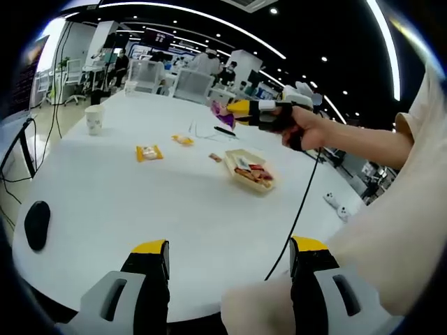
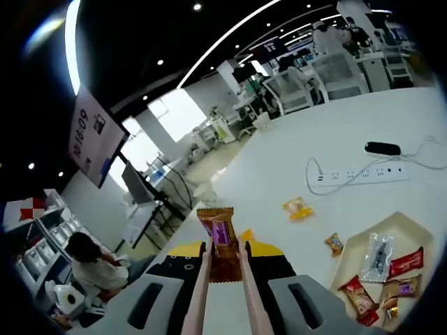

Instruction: Place the target food into the container with the food tongs after gripping and lifting it, then release it inside without dropping or visibly crushing the food.

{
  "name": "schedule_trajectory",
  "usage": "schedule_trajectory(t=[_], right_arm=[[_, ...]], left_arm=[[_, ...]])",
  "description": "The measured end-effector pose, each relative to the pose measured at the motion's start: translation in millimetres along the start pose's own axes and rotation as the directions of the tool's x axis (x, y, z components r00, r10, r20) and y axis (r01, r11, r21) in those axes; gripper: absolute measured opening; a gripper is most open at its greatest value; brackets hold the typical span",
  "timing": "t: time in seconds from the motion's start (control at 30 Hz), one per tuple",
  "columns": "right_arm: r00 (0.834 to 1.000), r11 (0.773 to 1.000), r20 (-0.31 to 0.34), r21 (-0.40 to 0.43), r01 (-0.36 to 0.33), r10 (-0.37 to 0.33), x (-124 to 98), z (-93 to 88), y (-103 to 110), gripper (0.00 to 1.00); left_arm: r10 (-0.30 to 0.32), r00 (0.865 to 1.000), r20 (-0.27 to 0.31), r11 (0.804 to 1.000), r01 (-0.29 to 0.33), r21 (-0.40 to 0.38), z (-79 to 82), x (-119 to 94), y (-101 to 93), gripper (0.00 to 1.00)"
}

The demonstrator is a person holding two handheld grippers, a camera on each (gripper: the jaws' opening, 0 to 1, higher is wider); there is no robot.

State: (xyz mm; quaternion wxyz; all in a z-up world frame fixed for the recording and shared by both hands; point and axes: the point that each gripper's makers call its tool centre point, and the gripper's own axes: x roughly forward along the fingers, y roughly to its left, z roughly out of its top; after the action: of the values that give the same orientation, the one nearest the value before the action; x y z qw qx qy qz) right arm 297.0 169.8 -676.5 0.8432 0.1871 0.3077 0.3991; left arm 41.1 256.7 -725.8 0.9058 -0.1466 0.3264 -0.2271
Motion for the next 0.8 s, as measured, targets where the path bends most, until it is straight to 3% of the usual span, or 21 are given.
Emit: schedule_trajectory(t=[0.33,0.8], right_arm=[[0.998,0.999,0.051,0.018,0.036,-0.037,-27,5.5,5,0.22],[0.988,0.994,0.108,0.051,0.101,-0.106,-61,16.5,-17,0.22]], left_arm=[[-0.028,1.0,-0.013,0.999,0.028,0.019,3.6,8,-2.6,0.69],[-0.062,0.998,0.008,0.998,0.062,0.017,12.2,14,-4.4,0.72]])
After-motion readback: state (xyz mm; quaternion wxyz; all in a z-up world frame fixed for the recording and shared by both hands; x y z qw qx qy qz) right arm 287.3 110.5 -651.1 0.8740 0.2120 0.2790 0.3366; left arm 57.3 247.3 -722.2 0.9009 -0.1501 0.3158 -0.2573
